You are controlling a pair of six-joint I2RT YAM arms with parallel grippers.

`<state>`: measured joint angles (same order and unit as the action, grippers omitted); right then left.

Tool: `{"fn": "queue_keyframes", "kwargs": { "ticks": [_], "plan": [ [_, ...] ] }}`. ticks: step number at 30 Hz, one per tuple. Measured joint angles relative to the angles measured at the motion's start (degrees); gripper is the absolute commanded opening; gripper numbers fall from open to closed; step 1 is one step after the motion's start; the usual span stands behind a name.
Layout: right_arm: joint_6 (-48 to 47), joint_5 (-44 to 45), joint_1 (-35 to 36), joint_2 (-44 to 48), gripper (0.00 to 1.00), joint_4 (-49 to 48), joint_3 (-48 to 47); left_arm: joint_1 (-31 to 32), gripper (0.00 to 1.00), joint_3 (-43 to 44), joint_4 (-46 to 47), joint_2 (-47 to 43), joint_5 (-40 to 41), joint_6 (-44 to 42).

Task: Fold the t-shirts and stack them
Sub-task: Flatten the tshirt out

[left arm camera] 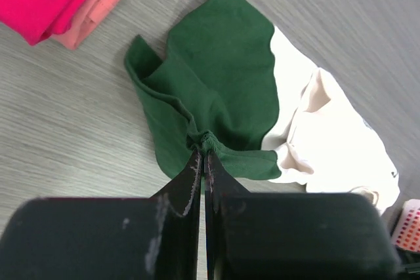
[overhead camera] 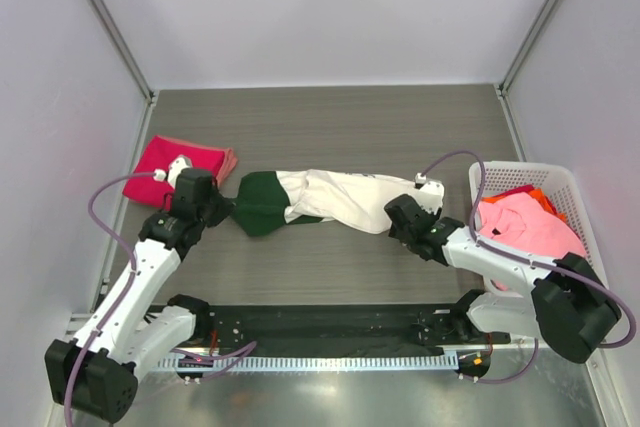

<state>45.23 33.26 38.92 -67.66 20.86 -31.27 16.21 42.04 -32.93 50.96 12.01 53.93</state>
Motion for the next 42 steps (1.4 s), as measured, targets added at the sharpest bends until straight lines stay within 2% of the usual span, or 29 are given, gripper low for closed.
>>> {"fn": "queue_keyframes", "kwargs": {
  "ticks": [8,10,13,15,20,25,29,32,36,39,42],
  "plan": [
    [1.73,-4.52,0.24,-2.03,0.50,1.09,0.85,0.00,0.00,2.05,-2.67,1.40,0.44,-1.51],
    [1.99,-5.07,0.37,-2.78,0.30,1.44,1.03,0.00,0.00,2.75,-2.78,1.57,0.48,-1.88],
    [3.06,-4.31,0.42,-4.17,0.07,2.05,0.81,0.00,0.00,3.78,-2.95,2.43,0.48,-2.19],
    [3.56,-3.28,0.37,-4.72,0.01,3.08,0.22,0.00,0.00,4.55,-3.08,3.58,0.59,-2.47],
    [2.38,-0.74,-2.82,-3.80,0.01,9.03,-5.05,0.00,0.00,9.20,-5.46,7.50,1.92,-3.89],
    [-0.35,4.31,-6.14,4.28,0.01,15.82,-18.40,0.00,0.00,21.97,-12.24,10.93,5.55,-5.99],
    [-1.53,8.39,-6.14,13.11,0.01,19.28,-28.11,0.00,0.00,29.44,-15.58,7.82,8.50,-7.04],
    [-1.42,10.56,-6.32,18.56,0.01,21.64,-28.83,0.00,0.00,30.73,-17.16,2.84,8.90,-7.87],
    [0.68,13.03,-7.65,23.69,0.01,24.92,-23.30,0.02,0.00,25.94,-15.54,-1.46,6.73,-7.67],
    [3.17,13.97,-9.01,25.35,0.01,26.99,-17.38,1.62,0.00,15.26,-12.26,-2.08,4.39,-6.29],
    [5.40,14.58,-10.32,25.79,0.01,28.61,-12.57,6.38,0.00,5.88,-10.01,0.70,3.45,-4.22]
  ]
}}
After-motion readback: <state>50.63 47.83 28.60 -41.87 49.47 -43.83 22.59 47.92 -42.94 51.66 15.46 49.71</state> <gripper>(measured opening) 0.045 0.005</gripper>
